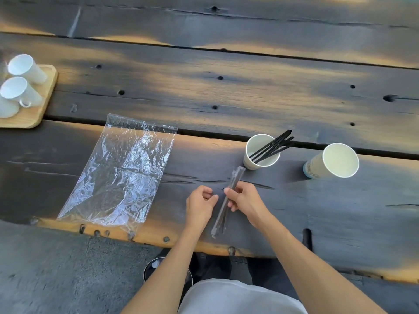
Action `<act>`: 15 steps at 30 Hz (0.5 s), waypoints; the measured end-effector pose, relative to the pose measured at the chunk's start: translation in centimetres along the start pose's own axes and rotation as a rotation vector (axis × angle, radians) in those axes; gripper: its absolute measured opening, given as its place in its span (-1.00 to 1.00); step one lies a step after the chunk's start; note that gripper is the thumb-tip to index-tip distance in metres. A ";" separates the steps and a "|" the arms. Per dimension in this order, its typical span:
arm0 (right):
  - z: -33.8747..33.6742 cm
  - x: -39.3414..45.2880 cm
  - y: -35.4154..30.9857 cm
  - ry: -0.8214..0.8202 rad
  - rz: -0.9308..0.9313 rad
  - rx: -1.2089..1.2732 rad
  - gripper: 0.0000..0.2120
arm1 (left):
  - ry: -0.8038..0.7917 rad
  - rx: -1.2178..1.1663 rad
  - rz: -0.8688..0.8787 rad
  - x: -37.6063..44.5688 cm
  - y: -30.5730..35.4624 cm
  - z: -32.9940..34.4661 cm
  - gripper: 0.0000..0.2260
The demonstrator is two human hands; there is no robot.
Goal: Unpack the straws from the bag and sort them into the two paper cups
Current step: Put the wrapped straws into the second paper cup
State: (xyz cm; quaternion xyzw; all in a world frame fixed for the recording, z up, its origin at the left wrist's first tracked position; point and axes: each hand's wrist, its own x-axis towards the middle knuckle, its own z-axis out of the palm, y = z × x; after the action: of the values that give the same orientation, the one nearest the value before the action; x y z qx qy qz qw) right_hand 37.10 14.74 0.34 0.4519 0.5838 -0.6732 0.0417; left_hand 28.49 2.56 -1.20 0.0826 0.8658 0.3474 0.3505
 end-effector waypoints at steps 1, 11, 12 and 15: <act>-1.1 -0.9 0.1 0.030 -0.008 0.047 -0.86 | 0.041 0.200 0.072 -0.3 0.1 0.2 -0.76; -13.4 -9.2 -2.4 0.629 -0.206 0.499 -0.95 | -0.187 0.774 0.175 0.1 3.9 5.8 0.05; -14.2 -9.6 -3.0 0.656 -0.236 0.535 -0.96 | -0.205 0.783 0.152 0.3 4.3 6.3 0.07; -16.9 -10.4 -4.7 0.756 -0.328 0.618 -0.98 | -0.256 0.829 0.087 0.8 5.1 7.7 0.13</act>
State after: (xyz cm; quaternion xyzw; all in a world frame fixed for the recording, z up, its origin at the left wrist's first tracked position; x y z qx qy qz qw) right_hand 49.91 25.23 12.20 0.5576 0.3951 -0.6016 -0.4137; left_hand 32.47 10.81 -2.25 0.2953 0.8775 -0.0281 0.3770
